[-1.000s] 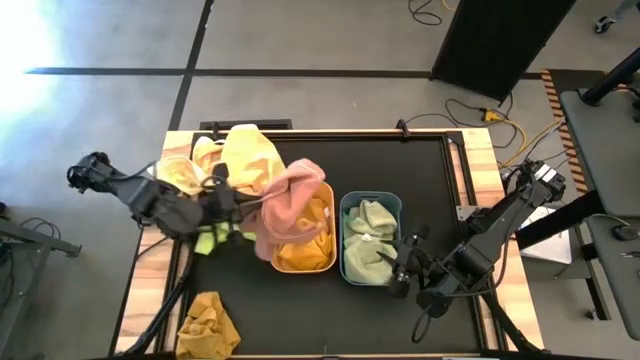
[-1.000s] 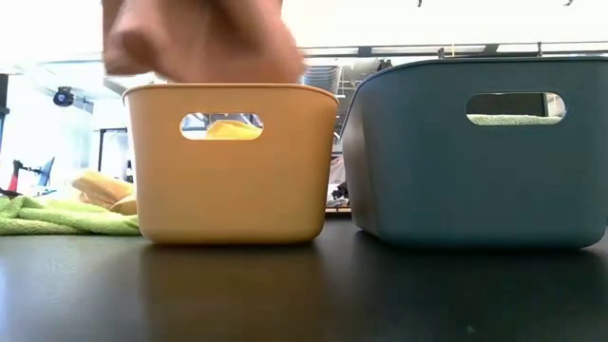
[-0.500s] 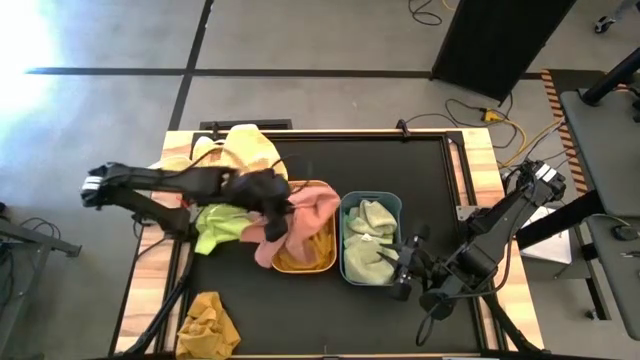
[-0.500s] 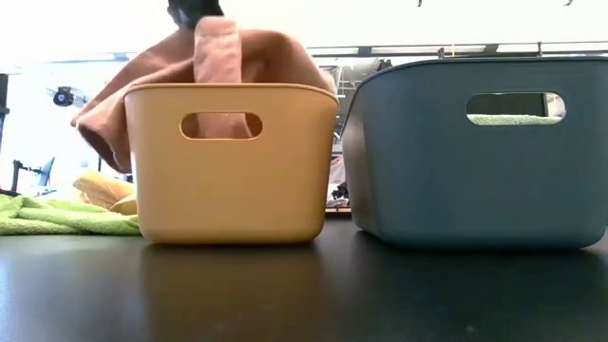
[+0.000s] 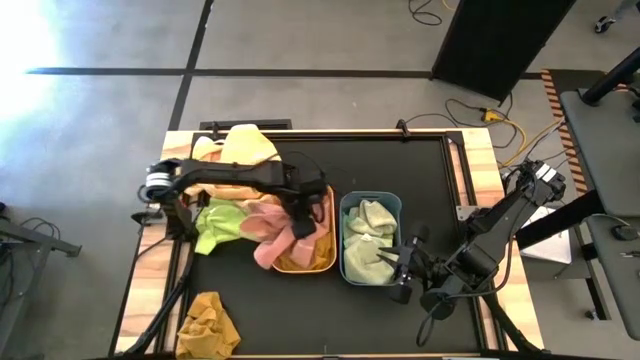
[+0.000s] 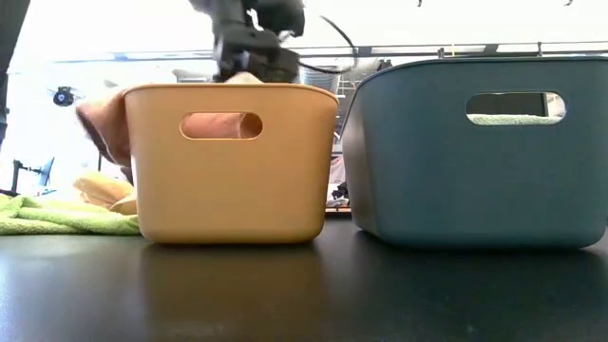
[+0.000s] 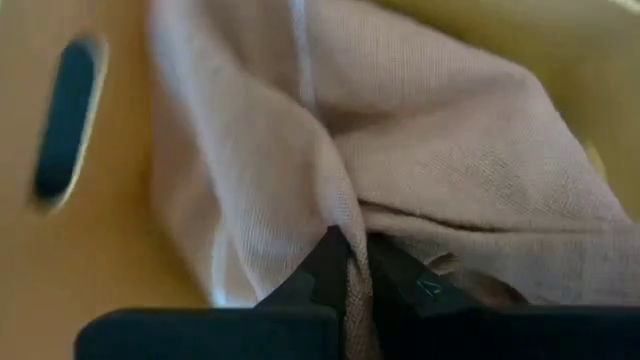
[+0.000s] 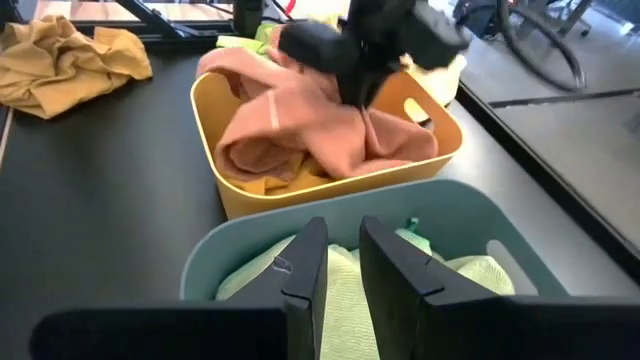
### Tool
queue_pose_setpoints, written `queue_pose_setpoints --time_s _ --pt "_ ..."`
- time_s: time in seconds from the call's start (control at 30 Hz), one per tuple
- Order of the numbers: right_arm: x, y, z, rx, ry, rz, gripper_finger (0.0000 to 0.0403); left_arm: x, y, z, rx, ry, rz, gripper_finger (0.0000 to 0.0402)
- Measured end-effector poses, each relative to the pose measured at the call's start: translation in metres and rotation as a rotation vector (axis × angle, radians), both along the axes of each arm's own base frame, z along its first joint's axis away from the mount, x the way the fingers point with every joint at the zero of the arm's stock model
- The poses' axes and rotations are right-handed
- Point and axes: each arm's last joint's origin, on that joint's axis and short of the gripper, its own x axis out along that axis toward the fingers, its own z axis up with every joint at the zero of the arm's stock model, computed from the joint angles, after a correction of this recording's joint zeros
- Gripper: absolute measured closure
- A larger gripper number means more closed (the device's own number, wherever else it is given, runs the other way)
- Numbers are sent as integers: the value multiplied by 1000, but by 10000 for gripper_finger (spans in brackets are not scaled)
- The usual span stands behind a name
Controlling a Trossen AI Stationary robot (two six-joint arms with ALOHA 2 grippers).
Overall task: Sort towels by color in basket
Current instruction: Put the light orange towel into the orange bin
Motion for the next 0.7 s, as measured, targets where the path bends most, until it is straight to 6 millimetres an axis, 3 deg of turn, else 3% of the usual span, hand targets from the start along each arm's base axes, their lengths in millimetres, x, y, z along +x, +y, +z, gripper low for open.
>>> queue_pose_setpoints --time_s 0.23,0.4,0.5,0.7 --pt "0 1 -1 74 14 3 351 25 3 -30 52 25 -73 391" --pt "0 2 -2 115 25 7 351 28 3 -44 108 71 -123 348" --pt "-1 3 -2 121 29 12 351 27 -4 -37 130 50 -150 310" --pt "-1 3 -2 115 38 24 351 14 -24 6 189 -89 -187 234"
